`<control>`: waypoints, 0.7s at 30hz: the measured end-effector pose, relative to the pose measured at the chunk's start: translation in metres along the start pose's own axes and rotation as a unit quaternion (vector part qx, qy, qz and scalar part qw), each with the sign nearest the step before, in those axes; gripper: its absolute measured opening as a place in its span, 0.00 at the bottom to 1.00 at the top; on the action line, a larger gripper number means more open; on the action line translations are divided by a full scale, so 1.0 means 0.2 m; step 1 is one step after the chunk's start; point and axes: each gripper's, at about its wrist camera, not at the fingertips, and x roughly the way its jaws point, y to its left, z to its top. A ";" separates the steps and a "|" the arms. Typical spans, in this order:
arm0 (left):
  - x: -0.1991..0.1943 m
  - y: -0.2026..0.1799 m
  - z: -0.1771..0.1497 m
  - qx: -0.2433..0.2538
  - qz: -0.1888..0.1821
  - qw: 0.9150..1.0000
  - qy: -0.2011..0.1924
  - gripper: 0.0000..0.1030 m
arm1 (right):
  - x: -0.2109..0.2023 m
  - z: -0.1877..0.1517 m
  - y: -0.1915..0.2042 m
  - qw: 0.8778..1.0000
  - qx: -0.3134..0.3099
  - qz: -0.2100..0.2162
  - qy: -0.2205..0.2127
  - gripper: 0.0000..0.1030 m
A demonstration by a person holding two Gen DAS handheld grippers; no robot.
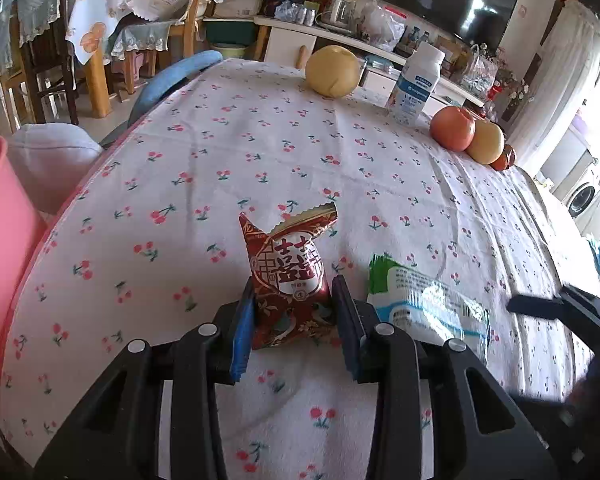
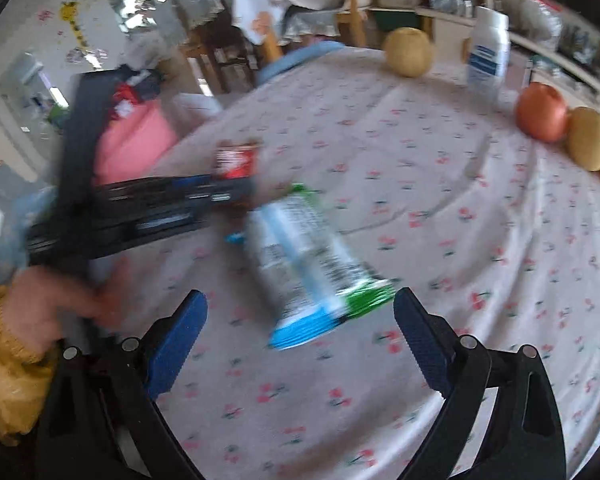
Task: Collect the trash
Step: 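Grasp the red-and-white snack bag with the left tool while the right tool grasps the blue-and-white bag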
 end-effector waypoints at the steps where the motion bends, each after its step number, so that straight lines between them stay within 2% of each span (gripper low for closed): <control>1: -0.01 0.00 -0.01 0.000 0.000 1.000 -0.001 0.37 | 0.02 0.01 0.00 1.000 -0.005 -0.014 0.000 0.91; 5: -0.07 0.02 -0.02 -0.005 -0.006 1.000 -0.011 0.37 | 0.11 0.02 0.02 0.999 -0.020 -0.040 -0.009 0.91; 9: -0.10 0.03 -0.04 -0.001 -0.008 1.000 -0.014 0.37 | 0.19 0.04 0.05 0.999 -0.032 -0.027 -0.003 0.91; 13: -0.12 0.04 -0.05 -0.003 -0.014 1.000 -0.015 0.37 | 0.21 0.01 0.12 0.996 -0.064 -0.058 -0.004 0.91; 17: -0.10 0.04 -0.07 0.008 -0.005 1.000 -0.011 0.37 | 0.19 0.00 0.13 0.996 -0.056 -0.063 -0.012 0.78; 20: -0.08 0.05 -0.08 0.010 0.003 1.000 -0.008 0.39 | 0.18 0.00 0.13 0.996 -0.052 -0.067 -0.014 0.75; 21: -0.07 0.05 -0.07 0.011 0.007 1.000 -0.007 0.40 | 0.17 0.00 0.14 0.996 -0.052 -0.066 -0.015 0.70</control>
